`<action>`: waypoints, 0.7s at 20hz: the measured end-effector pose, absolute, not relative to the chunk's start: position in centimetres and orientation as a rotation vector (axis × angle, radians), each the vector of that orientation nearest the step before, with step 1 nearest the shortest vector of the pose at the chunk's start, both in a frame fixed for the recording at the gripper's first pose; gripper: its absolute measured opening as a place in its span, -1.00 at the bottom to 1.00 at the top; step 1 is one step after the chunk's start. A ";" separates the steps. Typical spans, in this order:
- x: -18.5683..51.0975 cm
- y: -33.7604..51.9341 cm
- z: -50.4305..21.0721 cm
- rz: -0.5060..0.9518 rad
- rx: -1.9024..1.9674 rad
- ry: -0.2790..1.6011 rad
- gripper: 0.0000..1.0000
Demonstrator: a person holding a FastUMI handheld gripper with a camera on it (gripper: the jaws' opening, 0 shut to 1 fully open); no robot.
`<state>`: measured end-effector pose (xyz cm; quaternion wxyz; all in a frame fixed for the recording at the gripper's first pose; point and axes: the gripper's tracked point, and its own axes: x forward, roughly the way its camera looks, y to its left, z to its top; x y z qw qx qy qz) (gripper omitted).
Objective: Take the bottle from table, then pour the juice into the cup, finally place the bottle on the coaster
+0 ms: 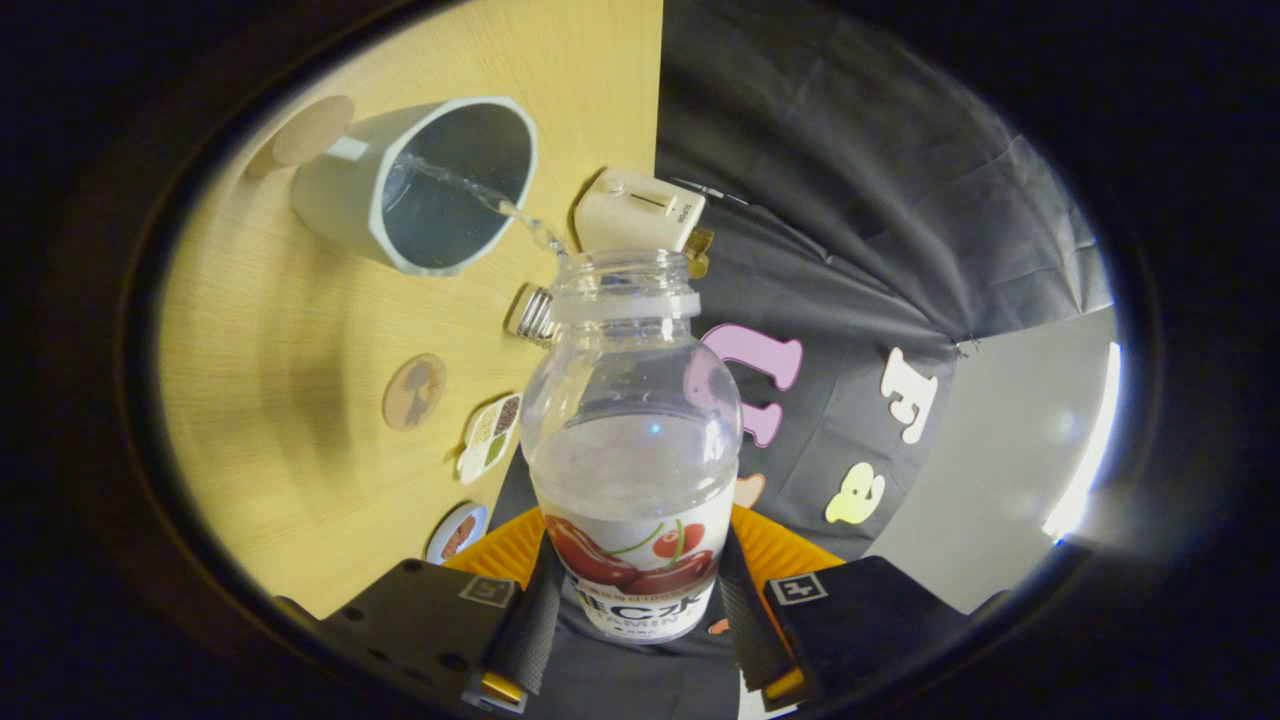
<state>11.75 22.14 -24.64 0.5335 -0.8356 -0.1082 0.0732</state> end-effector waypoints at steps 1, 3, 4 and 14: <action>11.8 22.2 -24.6 0.176 -1.993 -0.261 0.53; 11.8 22.4 -24.3 0.178 -2.000 -0.271 0.53; 11.8 22.5 -24.2 0.177 -2.006 -0.278 0.53; 12.1 23.4 -22.1 0.135 -2.027 -0.369 0.53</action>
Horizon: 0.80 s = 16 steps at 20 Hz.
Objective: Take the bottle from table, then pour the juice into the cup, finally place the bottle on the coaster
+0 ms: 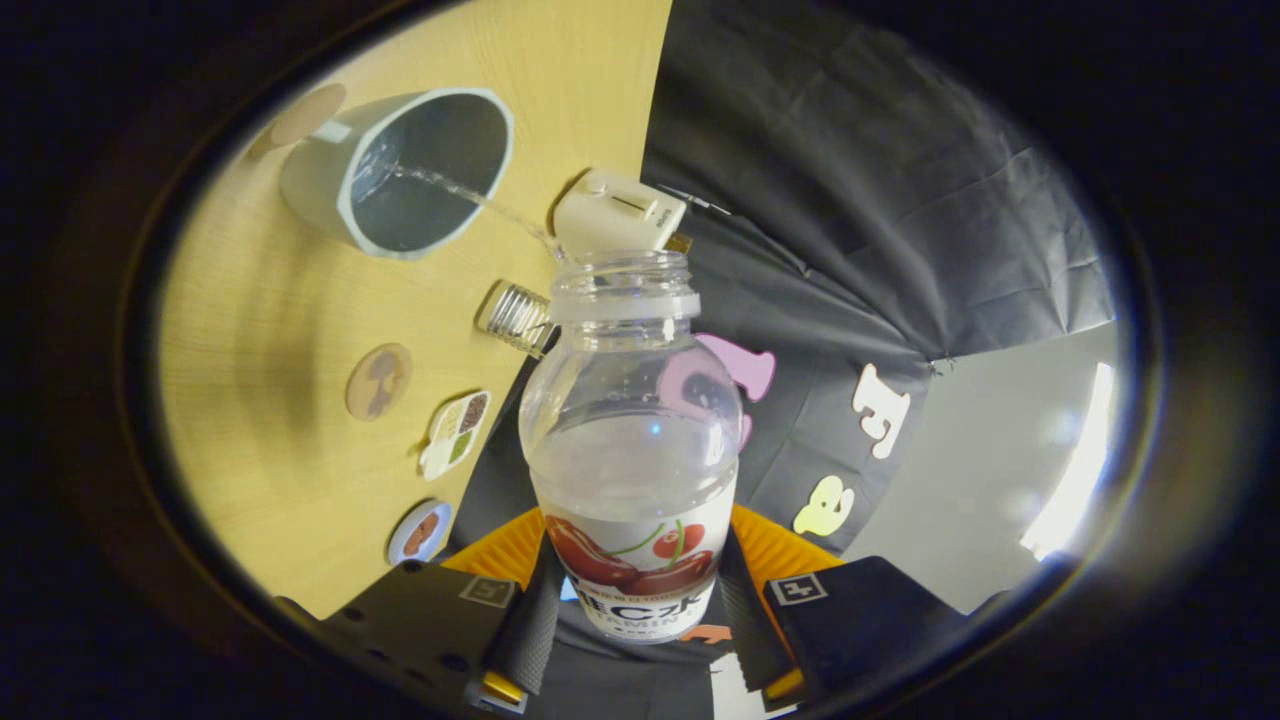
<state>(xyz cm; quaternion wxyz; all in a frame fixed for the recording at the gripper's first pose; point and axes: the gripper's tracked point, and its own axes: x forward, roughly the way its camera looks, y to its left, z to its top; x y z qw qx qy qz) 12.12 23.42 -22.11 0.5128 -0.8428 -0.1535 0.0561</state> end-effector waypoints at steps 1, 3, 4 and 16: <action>12.2 23.7 -21.8 0.127 -2.034 -0.387 0.53; 12.1 24.1 -21.5 0.128 -2.049 -0.420 0.53; 12.0 24.2 -21.5 0.133 -2.059 -0.433 0.53; 11.2 25.7 -21.0 0.149 -2.142 -0.561 0.53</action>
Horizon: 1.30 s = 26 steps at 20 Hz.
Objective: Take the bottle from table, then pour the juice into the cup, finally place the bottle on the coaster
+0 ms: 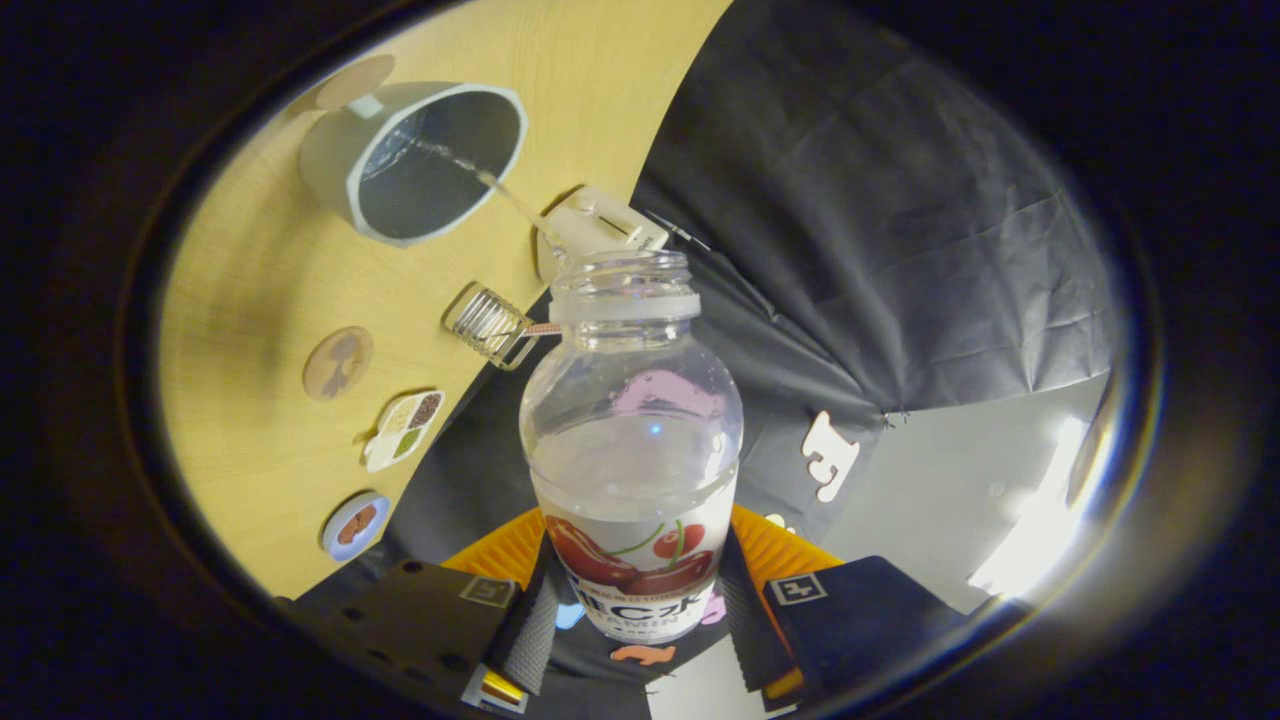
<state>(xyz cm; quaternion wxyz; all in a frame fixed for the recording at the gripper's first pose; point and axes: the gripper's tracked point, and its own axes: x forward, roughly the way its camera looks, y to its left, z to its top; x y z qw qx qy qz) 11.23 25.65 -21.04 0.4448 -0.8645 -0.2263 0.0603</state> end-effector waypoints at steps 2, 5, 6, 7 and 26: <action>11.4 26.0 -20.6 0.148 -2.157 -0.588 0.53; 11.6 26.3 -20.3 0.155 -2.170 -0.606 0.53; 11.5 26.3 -20.3 0.156 -2.169 -0.603 0.53; 11.4 26.4 -20.2 0.156 -2.170 -0.611 0.53; 11.3 19.8 -28.6 0.262 -1.295 0.179 0.54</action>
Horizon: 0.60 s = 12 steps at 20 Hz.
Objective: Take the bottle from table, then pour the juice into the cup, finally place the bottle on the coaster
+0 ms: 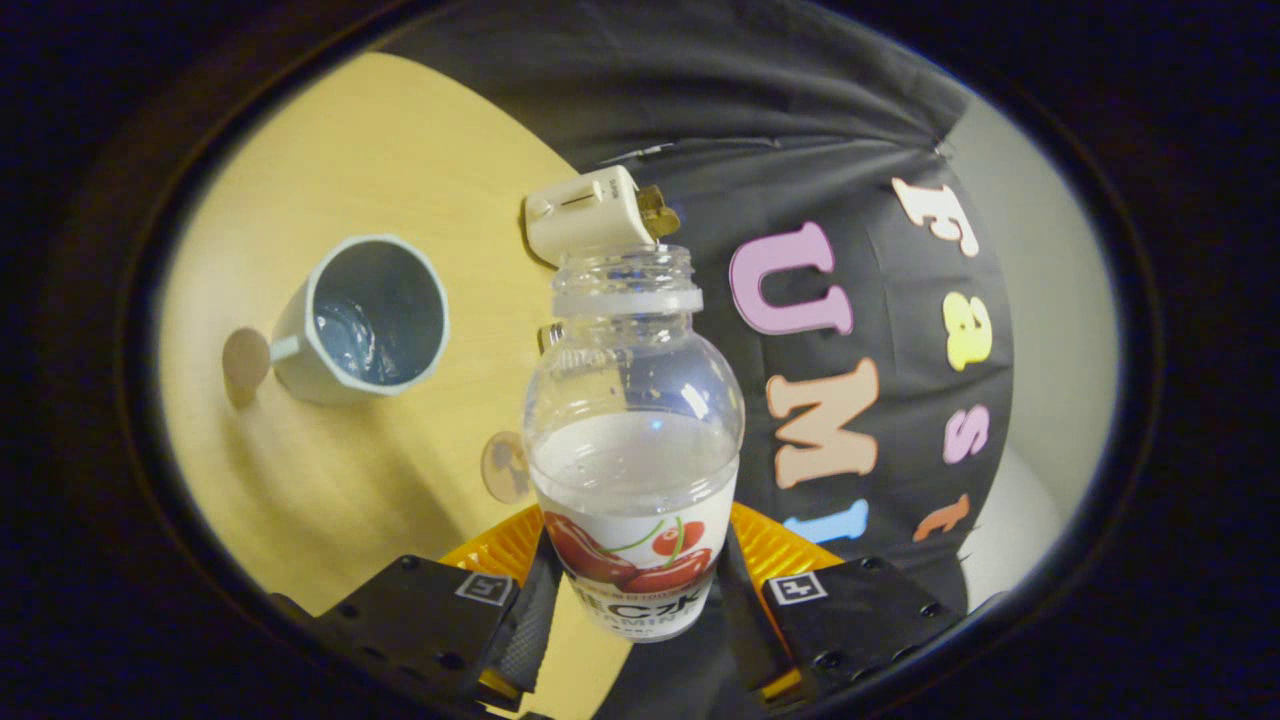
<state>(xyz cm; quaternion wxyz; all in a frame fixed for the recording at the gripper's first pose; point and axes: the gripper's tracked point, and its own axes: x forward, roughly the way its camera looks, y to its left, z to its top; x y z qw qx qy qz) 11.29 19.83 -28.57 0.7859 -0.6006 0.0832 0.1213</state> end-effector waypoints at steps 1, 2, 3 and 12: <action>11.4 19.5 -28.9 0.261 -1.220 0.222 0.54; 11.6 19.3 -29.2 0.258 -1.141 0.261 0.54; 12.1 19.0 -29.3 0.249 -1.063 0.294 0.54; 17.2 17.5 -28.1 0.164 -0.501 0.406 0.54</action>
